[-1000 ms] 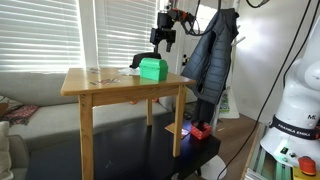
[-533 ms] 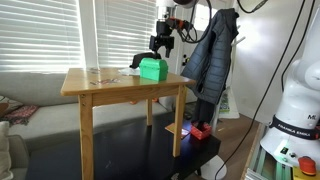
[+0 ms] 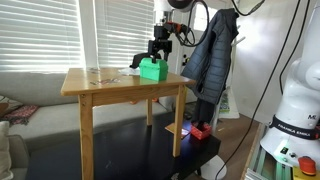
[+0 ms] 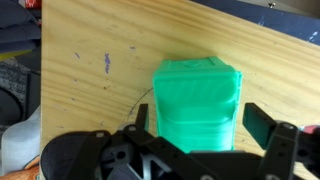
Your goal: Open the green container
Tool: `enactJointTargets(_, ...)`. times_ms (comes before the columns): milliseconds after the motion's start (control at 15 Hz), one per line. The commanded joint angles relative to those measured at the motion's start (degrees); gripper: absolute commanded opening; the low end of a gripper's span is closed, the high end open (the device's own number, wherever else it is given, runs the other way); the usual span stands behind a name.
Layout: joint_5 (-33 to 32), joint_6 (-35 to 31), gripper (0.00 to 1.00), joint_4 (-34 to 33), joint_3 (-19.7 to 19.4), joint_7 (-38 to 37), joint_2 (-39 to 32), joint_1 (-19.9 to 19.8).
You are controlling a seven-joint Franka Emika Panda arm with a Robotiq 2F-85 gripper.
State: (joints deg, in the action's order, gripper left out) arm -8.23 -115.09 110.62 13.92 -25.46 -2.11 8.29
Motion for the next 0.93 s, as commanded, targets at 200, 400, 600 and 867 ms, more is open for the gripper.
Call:
enactJointTargets(200, -0.72, 1.30, 0.49, -1.90, -1.03, 1.76, -1.03, 1.93)
enactJointTargets(400, -4.45, 2.66, 0.49, -1.79, -0.63, -0.07, -0.52, 2.95)
enactJointTargets(600, -10.92, 5.24, 0.49, -1.92, -0.09, -2.80, -0.28, 4.63)
enactJointTargets(867, -20.11, 9.56, 0.49, -2.22, 0.79, -8.83, -0.73, 7.05)
